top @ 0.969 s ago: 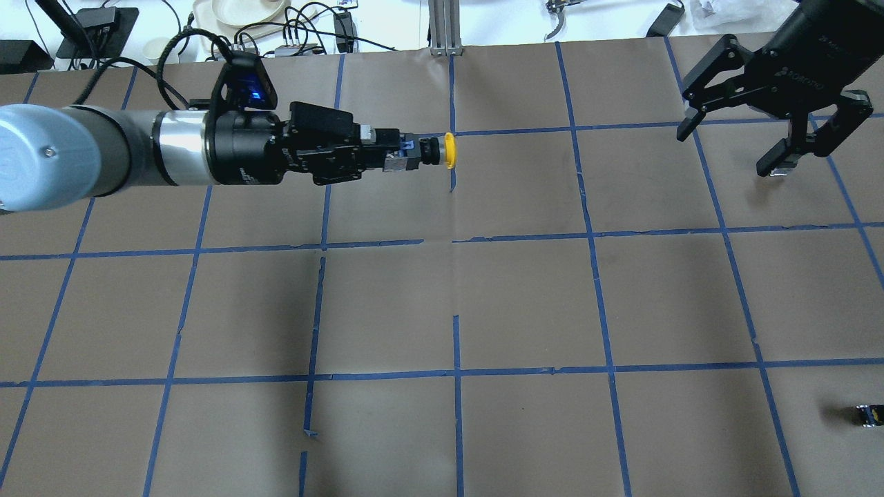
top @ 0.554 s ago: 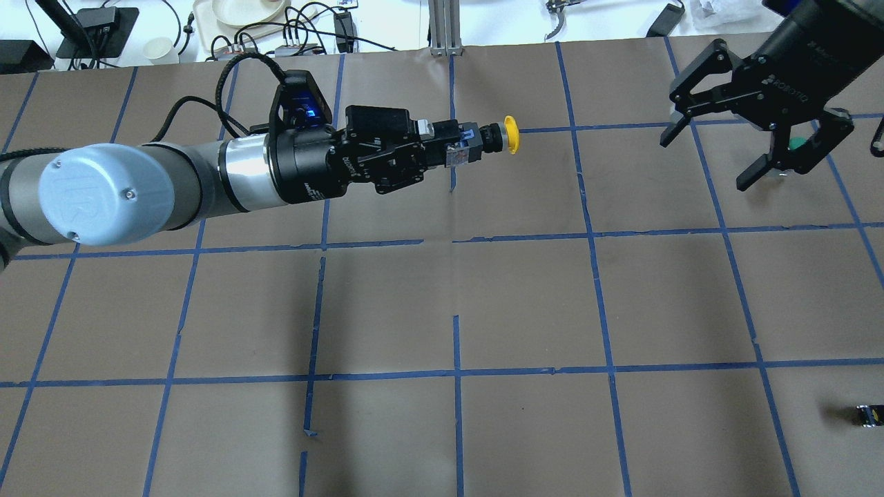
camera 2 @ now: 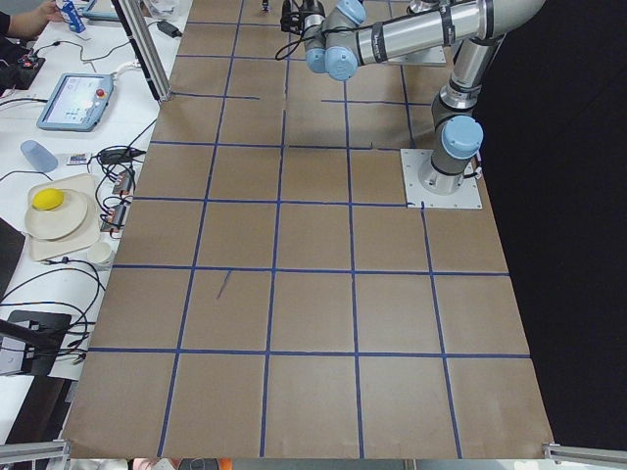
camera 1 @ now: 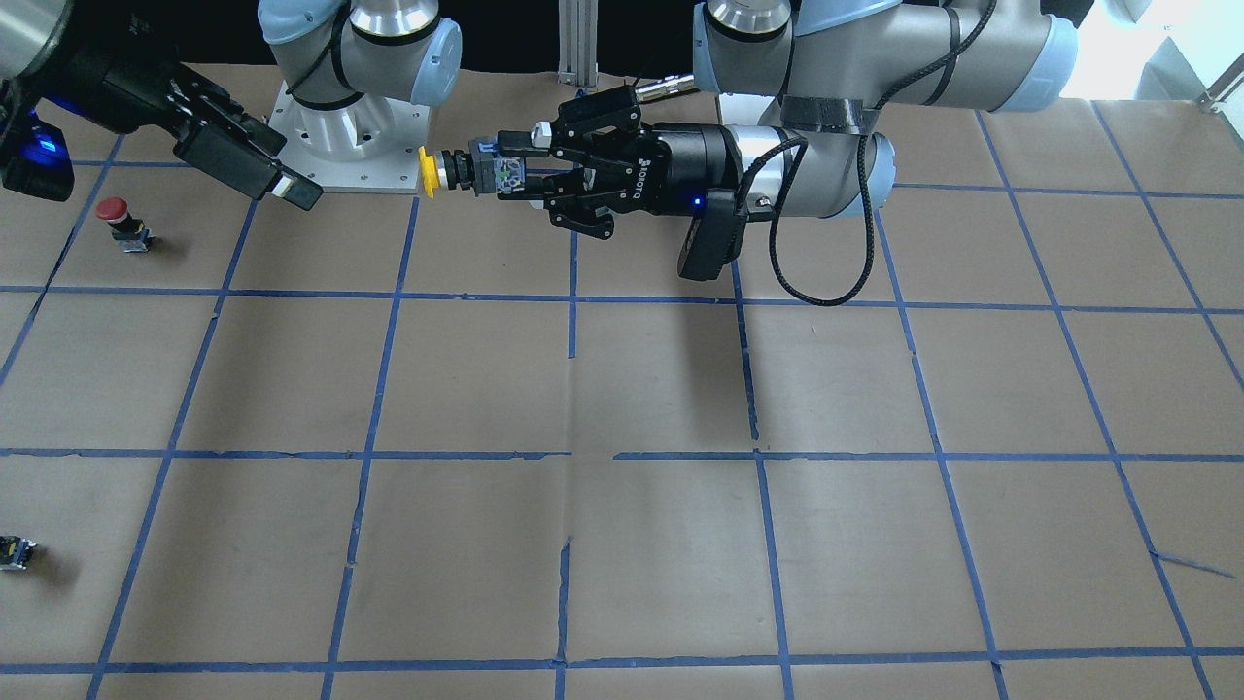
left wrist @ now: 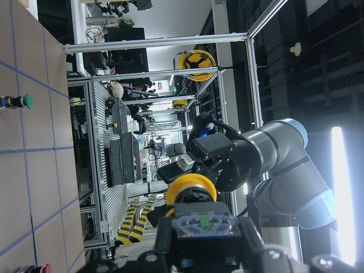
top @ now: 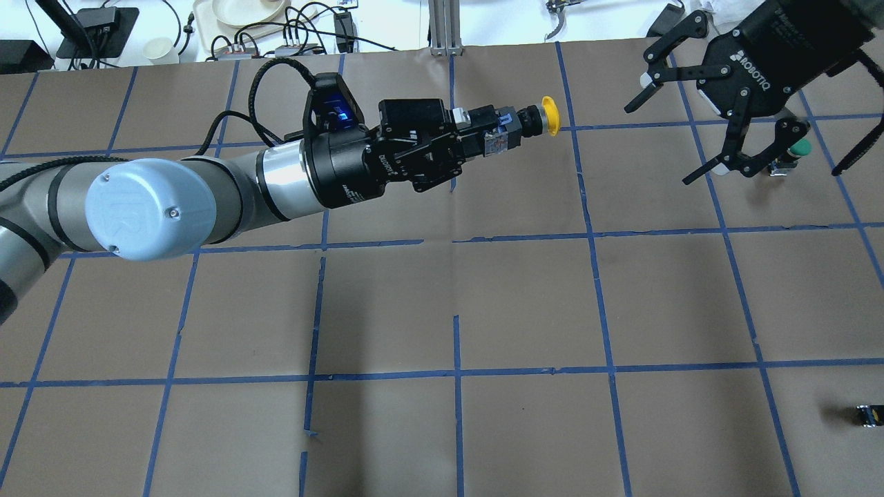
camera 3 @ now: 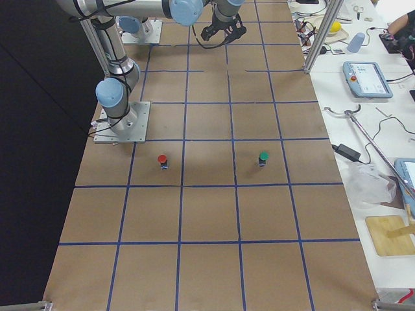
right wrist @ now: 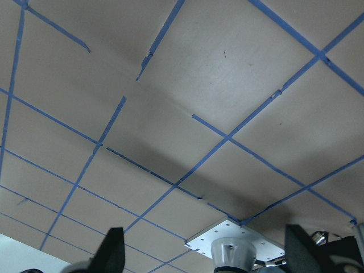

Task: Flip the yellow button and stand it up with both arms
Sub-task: 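Hold the button out with the left gripper while the right gripper grasps its yellow cap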

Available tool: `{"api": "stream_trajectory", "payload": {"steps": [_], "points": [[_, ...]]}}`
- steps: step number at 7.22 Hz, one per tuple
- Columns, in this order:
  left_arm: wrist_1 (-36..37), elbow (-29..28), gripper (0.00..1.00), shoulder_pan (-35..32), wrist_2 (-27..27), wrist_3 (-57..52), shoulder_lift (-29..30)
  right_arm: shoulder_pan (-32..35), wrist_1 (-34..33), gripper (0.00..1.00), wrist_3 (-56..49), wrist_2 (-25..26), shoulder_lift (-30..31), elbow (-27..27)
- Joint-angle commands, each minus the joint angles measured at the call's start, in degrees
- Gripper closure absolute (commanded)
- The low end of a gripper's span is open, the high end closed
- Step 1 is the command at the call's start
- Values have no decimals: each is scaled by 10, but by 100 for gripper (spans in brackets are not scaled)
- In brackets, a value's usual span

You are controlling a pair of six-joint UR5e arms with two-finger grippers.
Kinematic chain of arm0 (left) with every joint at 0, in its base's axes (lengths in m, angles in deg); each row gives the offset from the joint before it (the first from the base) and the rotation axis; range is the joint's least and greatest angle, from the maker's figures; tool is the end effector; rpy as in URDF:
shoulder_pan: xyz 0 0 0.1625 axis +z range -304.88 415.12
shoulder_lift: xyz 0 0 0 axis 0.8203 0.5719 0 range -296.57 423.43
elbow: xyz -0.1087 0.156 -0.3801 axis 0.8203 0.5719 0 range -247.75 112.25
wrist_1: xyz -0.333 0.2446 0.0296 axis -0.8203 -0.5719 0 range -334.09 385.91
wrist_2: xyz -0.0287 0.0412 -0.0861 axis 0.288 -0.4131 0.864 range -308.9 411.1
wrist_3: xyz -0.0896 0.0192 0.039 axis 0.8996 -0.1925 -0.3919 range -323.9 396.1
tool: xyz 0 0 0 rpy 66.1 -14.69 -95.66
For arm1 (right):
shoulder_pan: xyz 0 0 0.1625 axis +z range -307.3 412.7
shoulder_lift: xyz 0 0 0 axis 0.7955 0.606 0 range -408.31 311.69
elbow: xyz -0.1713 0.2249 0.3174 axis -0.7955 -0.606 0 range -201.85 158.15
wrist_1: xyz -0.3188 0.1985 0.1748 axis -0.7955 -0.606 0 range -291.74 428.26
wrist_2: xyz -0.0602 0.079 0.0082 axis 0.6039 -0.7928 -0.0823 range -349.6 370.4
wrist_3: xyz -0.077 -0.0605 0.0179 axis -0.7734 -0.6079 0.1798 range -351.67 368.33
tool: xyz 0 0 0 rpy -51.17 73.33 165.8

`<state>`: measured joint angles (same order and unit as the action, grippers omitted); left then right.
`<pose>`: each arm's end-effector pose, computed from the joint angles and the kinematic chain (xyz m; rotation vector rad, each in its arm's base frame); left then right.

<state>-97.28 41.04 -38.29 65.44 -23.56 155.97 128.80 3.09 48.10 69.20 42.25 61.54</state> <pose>-0.2567 -0.4477 0.3775 0.0507 -1.4281 0.1818 0.0704 -0.4852 0.5252 1.2862 2.2902 0.5613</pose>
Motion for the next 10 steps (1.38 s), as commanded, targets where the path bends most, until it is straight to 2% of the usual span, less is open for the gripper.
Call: {"api": "stream_trajectory", "payload": {"steps": [1, 3, 4, 6, 8, 10], "points": [[1, 0, 95, -3, 3, 1, 0, 10, -6, 1, 153, -50, 9, -1], [0, 0, 95, -4, 19, 1, 2, 57, -39, 1, 285, -65, 8, -2], [1, 0, 95, -4, 20, 0, 6, 87, -88, 1, 357, -63, 2, -1], [1, 0, 95, -5, 22, 0, 7, 119, -112, 1, 384, -53, -8, 0], [2, 0, 95, -5, 22, 0, 8, 120, -115, 12, 383, -52, -10, 0], [5, 0, 95, -5, 20, 0, 9, 119, -136, 33, 383, -52, -11, 0]]}}
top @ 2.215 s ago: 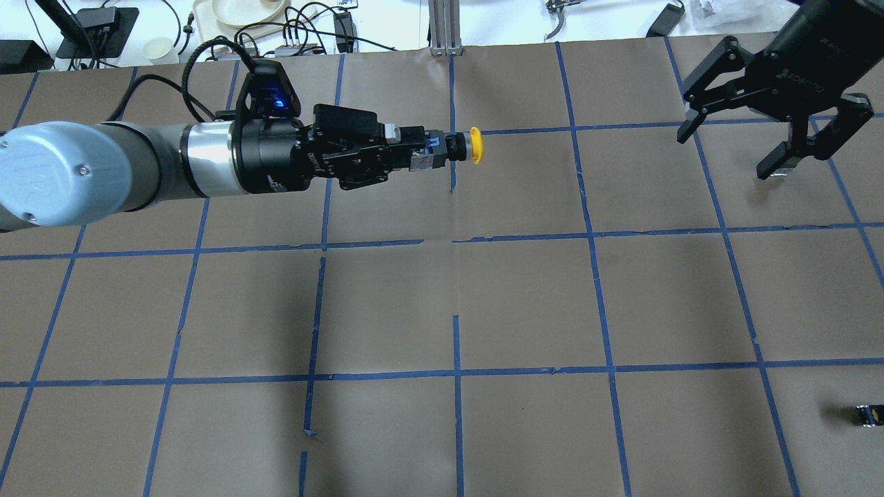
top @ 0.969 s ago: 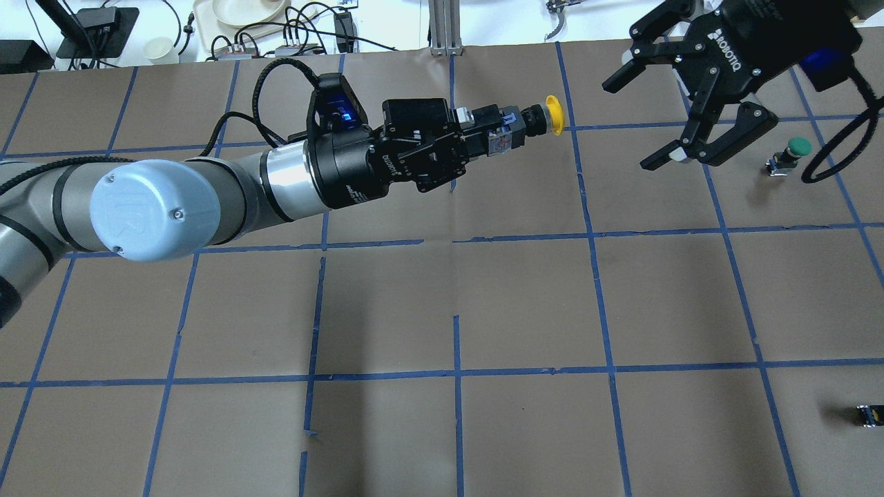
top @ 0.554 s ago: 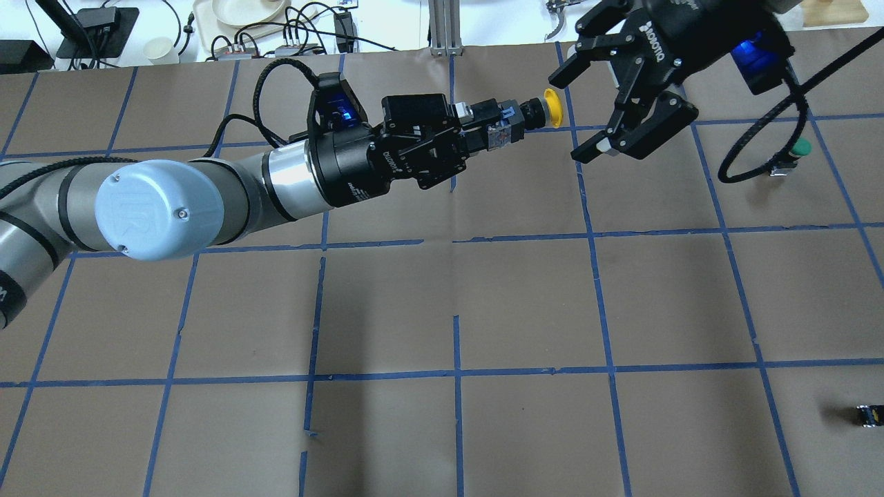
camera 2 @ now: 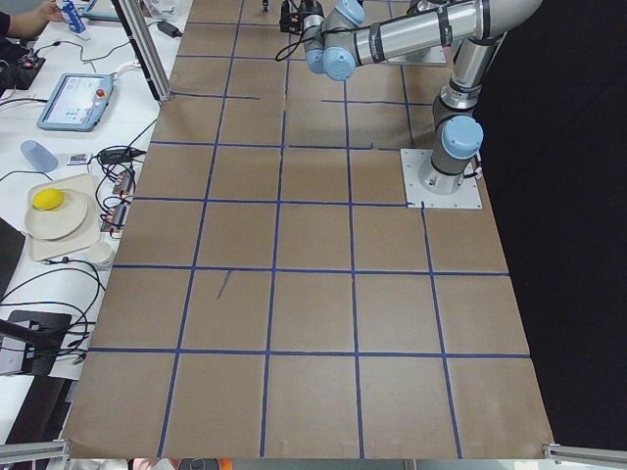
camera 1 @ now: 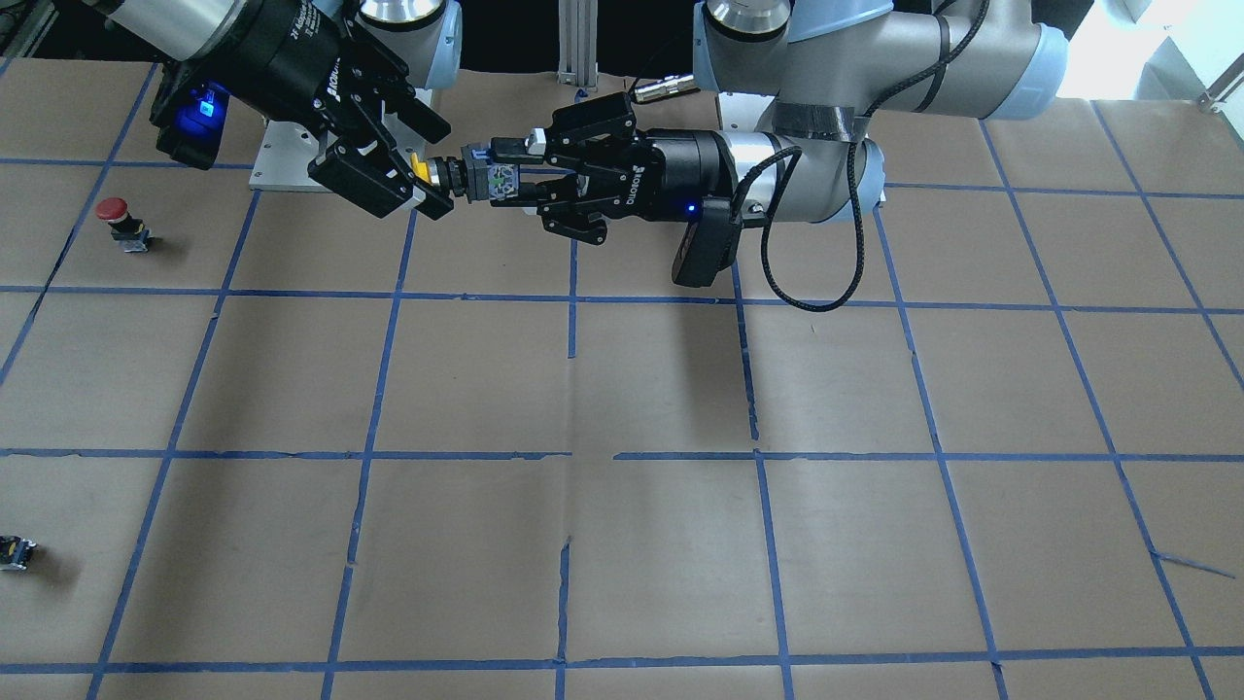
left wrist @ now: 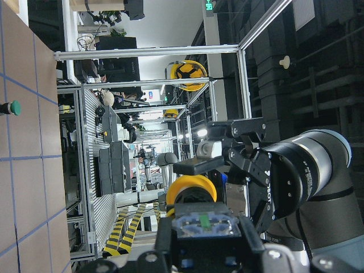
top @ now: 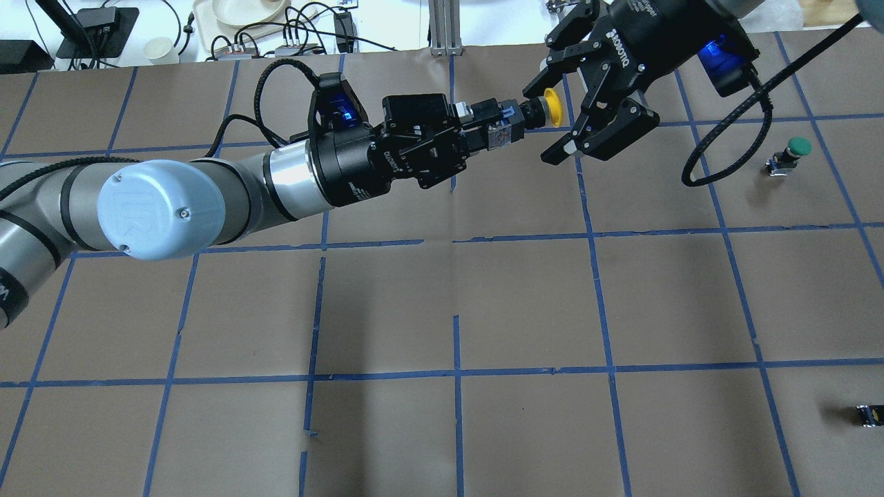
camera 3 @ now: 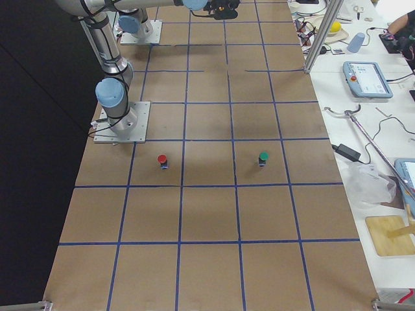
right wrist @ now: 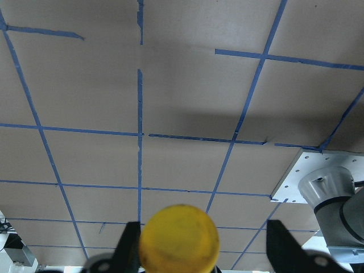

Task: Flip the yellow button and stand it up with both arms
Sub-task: 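Hold the button out with the left gripper while the right gripper grasps its yellow cap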

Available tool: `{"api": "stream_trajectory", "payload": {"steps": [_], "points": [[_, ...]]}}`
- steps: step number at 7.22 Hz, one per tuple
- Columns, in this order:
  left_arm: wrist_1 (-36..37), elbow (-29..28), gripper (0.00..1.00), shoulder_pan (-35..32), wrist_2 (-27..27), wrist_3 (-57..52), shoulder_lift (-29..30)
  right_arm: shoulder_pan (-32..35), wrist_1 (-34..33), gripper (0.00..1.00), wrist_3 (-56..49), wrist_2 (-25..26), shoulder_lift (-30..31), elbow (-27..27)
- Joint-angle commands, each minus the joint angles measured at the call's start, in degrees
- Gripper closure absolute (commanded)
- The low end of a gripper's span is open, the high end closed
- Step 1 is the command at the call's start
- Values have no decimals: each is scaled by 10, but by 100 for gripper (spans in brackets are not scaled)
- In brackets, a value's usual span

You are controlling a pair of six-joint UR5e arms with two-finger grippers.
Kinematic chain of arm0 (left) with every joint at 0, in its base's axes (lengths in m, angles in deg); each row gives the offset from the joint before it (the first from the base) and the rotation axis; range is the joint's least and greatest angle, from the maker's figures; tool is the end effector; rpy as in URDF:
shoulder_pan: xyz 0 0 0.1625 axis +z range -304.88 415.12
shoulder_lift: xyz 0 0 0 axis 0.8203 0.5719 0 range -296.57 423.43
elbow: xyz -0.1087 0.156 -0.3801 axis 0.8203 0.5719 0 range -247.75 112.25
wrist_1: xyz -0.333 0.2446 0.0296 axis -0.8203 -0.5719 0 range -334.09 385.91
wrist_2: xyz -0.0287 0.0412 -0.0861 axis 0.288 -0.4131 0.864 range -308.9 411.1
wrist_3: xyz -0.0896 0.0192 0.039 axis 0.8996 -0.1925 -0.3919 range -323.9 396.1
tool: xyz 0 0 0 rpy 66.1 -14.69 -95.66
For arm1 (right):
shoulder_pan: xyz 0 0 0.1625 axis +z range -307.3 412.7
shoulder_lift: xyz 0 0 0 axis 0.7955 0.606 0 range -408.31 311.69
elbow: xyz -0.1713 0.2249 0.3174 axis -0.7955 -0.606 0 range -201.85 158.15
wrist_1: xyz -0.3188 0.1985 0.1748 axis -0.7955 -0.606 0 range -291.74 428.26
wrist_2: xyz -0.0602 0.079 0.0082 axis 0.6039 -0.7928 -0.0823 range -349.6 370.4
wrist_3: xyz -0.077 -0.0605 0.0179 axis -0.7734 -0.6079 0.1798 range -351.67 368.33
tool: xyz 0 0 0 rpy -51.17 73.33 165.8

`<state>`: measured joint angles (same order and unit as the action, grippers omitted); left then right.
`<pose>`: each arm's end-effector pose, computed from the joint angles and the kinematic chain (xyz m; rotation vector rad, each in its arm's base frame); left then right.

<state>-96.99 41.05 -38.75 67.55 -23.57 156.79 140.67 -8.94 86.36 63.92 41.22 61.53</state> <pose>-0.2598 -0.4519 0.3732 0.0769 -1.4085 0.1914 0.1752 -0.4897 0.5386 1.7322 1.9838 0.6547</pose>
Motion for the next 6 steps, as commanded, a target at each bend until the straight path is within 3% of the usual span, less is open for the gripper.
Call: {"api": "stream_trajectory", "payload": {"steps": [1, 2, 3, 4, 5, 6], "points": [[2, 0, 94, 0, -1, 0, 1, 0, -19, 58, 1, 2, -1, 0], [3, 0, 94, 0, -2, -5, -1, 0, -18, 72, 1, 3, 0, 0], [6, 1, 93, 1, -4, -15, -7, 0, -16, 79, 1, 3, 0, 0], [6, 1, 90, 1, -4, -15, -9, 0, -17, 80, 0, 4, 0, 0], [16, -2, 25, 2, -4, -19, 1, 0, -16, 80, -2, 26, 1, -1], [36, -1, 0, 3, -8, -3, -1, 0, -16, 80, -3, 27, 1, -1]]}}
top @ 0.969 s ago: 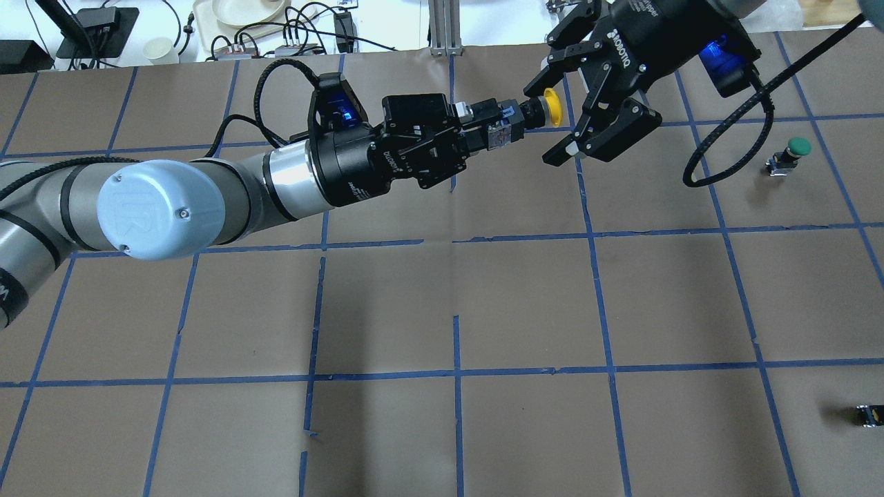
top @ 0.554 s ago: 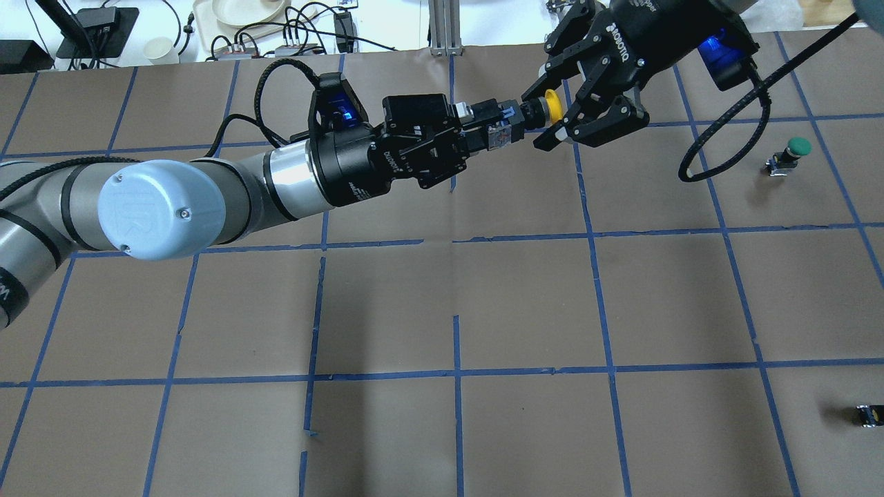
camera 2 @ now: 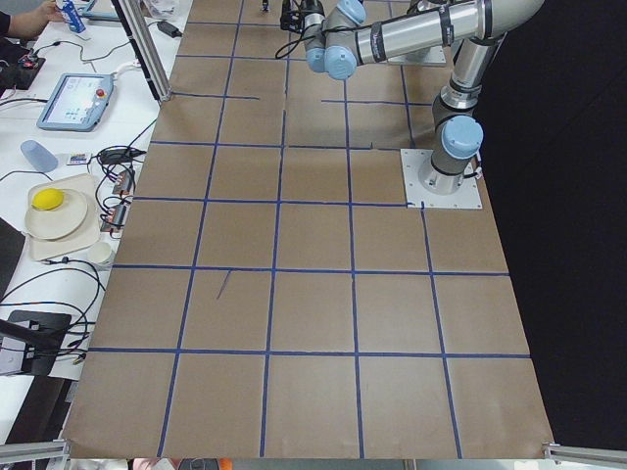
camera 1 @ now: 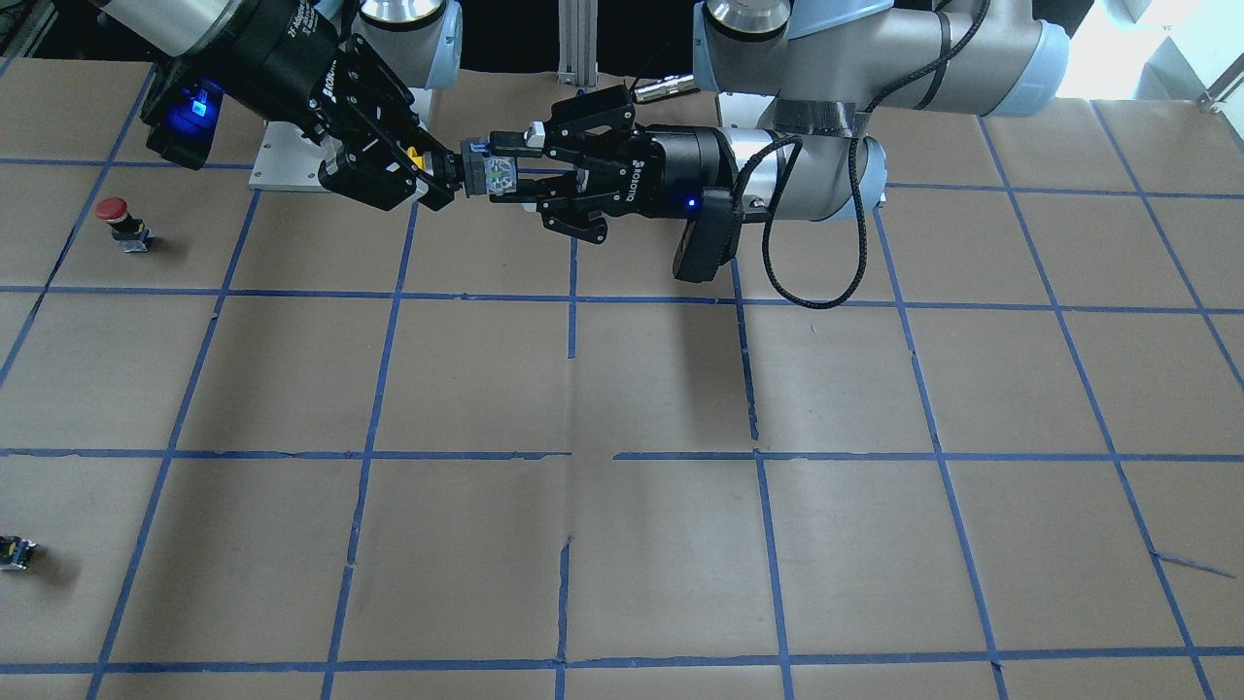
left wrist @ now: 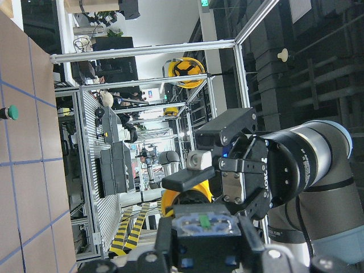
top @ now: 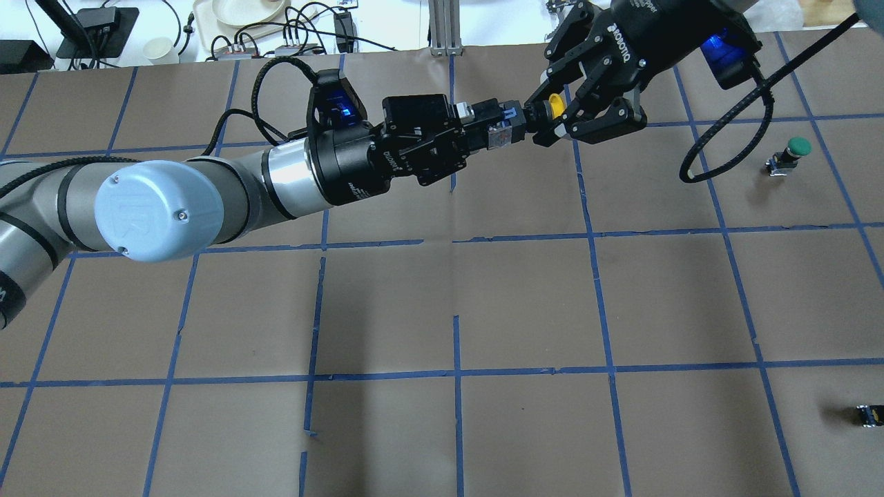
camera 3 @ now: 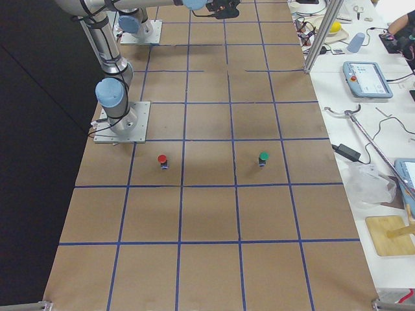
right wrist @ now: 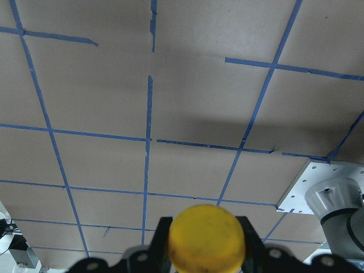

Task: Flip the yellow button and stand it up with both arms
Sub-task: 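Open the left gripper and pull it back while the right gripper holds the button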

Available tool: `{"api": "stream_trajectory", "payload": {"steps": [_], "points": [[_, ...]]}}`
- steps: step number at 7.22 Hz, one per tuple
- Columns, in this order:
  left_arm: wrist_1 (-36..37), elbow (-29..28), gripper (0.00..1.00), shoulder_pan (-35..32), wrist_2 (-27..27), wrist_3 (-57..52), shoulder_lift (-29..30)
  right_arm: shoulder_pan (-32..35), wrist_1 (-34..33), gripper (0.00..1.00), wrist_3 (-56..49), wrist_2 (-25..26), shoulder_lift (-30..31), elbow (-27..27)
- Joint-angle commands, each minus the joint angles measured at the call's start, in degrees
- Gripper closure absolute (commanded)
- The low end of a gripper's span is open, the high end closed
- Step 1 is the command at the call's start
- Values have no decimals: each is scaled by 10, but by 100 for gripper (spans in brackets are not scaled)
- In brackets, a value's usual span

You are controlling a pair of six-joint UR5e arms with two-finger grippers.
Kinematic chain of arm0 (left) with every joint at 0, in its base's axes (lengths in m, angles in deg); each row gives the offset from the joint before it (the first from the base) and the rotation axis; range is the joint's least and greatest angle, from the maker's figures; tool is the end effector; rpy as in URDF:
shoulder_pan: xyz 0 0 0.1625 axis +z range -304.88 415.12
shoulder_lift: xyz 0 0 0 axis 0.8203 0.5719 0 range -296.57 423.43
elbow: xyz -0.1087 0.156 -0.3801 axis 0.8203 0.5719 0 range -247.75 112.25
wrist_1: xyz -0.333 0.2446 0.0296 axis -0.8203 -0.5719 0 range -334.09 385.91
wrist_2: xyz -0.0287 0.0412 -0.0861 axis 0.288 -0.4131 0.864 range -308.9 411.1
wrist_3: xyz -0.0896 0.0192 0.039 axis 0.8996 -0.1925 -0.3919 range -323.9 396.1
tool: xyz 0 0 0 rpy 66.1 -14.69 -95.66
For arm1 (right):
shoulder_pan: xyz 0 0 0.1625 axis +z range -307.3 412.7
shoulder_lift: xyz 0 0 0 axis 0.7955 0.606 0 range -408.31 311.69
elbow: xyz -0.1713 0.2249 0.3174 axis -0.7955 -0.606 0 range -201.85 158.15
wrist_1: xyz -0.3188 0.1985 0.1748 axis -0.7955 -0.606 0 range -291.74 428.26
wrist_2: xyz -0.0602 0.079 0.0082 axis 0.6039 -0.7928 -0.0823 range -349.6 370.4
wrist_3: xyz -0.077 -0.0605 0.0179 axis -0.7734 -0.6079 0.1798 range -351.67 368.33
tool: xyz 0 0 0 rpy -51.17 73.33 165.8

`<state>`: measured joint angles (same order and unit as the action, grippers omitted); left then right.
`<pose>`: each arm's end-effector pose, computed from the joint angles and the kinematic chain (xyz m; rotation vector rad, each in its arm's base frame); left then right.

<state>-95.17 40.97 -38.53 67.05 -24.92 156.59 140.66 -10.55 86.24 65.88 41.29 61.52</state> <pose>-0.2583 -0.4538 0.3775 0.0273 -1.4082 0.2344 0.1723 -0.4915 0.5398 1.7332 2.0117 0.5977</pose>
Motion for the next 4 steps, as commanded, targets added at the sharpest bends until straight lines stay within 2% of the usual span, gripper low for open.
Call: {"api": "stream_trajectory", "payload": {"steps": [1, 3, 4], "points": [[19, 0, 0, 0, -4, 20, 1, 0, 0, 80, -2, 8, -1, 0], [17, -10, 0, 7, -7, 32, -3, -2, -2, 80, -27, 9, -3, 1], [27, -11, 0, 16, -63, 74, -6, -8, 1, 80, -90, 11, -3, 1]]}}
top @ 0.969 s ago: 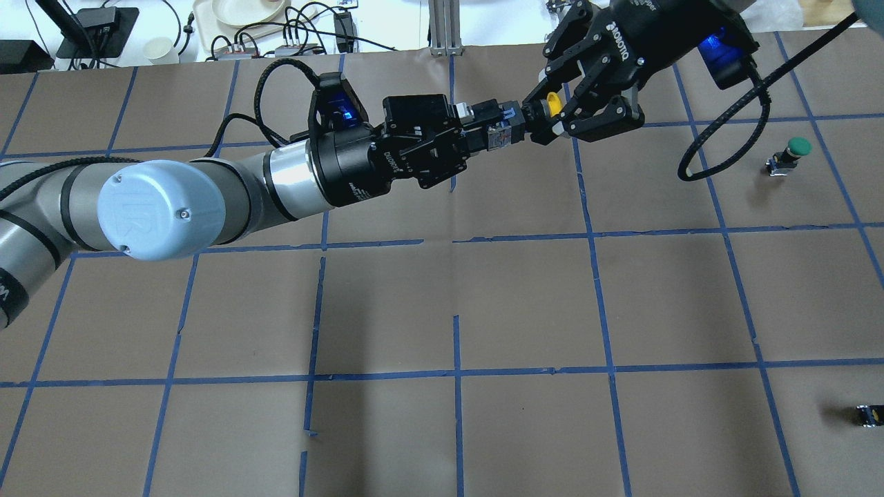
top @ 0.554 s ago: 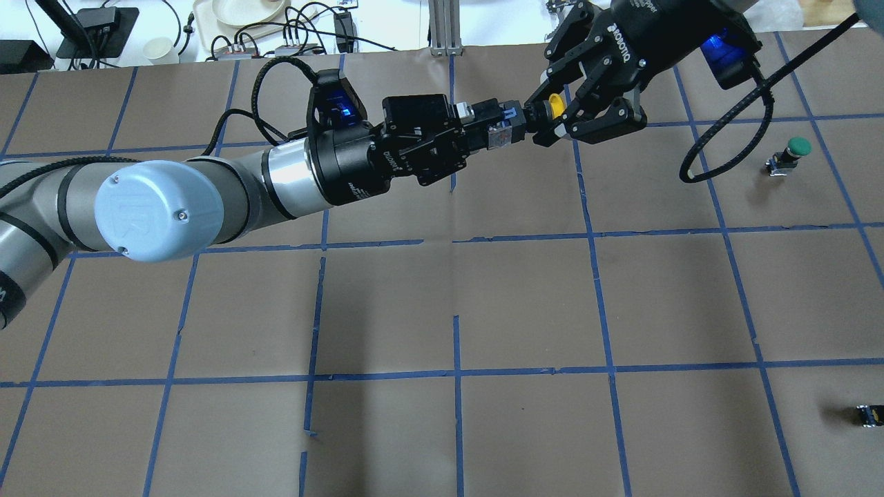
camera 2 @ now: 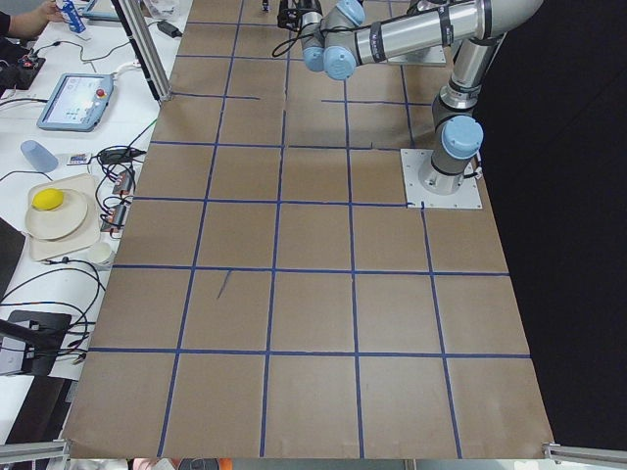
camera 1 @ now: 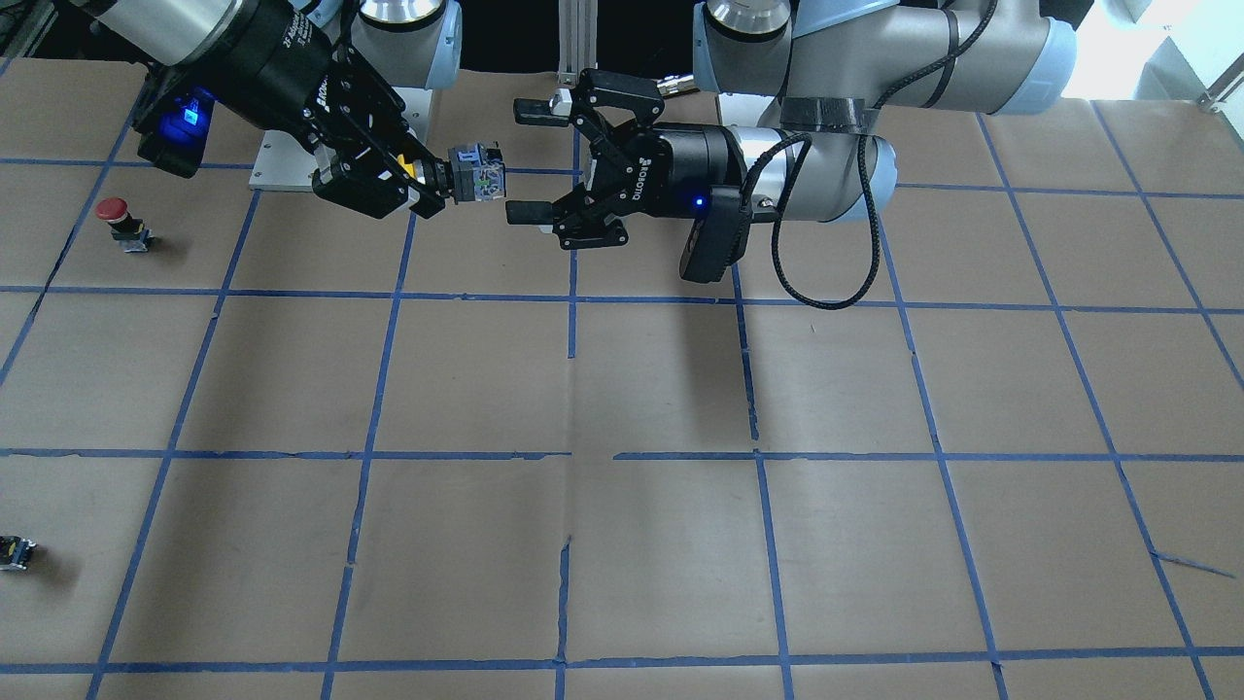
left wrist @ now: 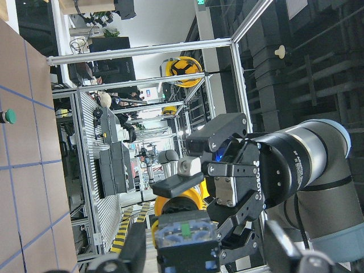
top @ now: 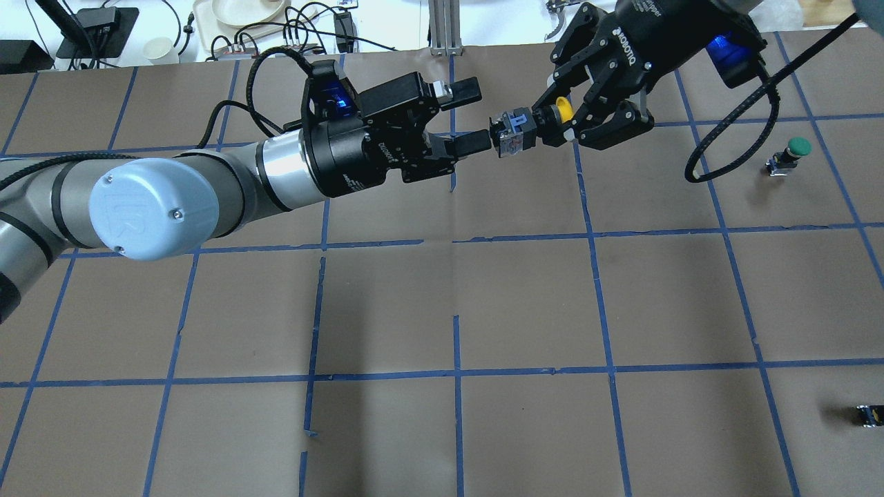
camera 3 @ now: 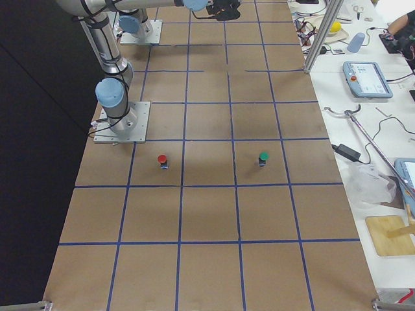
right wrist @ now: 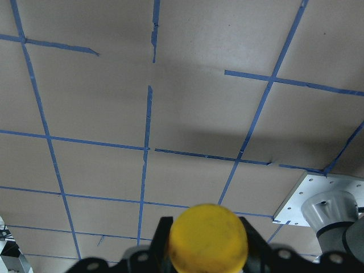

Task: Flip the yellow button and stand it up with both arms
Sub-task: 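Open the left gripper and pull it back while the right gripper holds the button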

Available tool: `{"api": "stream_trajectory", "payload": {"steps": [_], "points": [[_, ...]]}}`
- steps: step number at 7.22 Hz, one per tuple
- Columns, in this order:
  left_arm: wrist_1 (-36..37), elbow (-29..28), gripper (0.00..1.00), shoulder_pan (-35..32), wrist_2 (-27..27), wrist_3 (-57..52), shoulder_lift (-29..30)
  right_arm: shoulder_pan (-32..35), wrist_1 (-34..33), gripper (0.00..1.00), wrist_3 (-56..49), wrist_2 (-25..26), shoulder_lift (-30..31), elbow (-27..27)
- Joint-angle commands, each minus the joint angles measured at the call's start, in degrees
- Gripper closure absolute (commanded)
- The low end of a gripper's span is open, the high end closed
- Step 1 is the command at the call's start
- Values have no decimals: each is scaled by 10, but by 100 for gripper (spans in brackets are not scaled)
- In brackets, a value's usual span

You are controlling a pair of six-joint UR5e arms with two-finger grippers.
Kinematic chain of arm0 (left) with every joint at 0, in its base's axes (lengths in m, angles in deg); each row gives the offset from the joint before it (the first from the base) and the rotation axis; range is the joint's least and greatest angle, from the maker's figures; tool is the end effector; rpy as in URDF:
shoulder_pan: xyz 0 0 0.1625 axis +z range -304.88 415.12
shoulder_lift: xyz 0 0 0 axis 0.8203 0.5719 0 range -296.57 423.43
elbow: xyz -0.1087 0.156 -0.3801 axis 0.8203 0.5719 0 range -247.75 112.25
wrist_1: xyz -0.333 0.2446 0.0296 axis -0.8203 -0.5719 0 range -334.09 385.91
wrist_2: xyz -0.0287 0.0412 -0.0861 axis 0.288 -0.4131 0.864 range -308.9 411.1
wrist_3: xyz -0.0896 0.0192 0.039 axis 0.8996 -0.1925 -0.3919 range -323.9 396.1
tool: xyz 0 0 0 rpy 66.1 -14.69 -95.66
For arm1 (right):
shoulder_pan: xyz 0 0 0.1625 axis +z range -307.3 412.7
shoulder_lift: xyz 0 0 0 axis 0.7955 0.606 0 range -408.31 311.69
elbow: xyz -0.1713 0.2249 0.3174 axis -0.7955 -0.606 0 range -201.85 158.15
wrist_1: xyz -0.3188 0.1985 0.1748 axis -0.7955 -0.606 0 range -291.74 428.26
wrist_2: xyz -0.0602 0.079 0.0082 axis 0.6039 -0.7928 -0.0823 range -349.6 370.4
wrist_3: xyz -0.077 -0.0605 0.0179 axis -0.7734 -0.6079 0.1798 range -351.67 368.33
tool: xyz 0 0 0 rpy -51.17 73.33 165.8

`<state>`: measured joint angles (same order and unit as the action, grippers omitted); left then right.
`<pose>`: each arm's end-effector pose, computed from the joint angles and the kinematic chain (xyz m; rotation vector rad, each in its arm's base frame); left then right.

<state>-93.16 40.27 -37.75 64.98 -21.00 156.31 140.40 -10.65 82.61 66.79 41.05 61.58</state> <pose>-0.2531 -0.4581 0.3860 0.0192 -1.4188 0.2041 0.1687 -0.4938 0.5366 1.6776 2.0665 0.5693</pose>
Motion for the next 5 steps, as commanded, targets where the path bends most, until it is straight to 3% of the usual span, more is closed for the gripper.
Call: {"api": "stream_trajectory", "payload": {"steps": [1, 3, 4, 5], "points": [[6, -8, 0, 30, -107, 45, -3, -6, 5, 79, -127, 13, 2, 2], [57, -39, 0, 74, -264, 102, 12, -6, 15, 78, -309, 76, 0, 2], [117, -56, 0, 80, -350, 136, 25, -6, 15, 78, -420, 116, 3, 15], [219, -81, 0, 81, -487, 206, 46, -10, 13, 79, -473, 133, 9, 36]]}}
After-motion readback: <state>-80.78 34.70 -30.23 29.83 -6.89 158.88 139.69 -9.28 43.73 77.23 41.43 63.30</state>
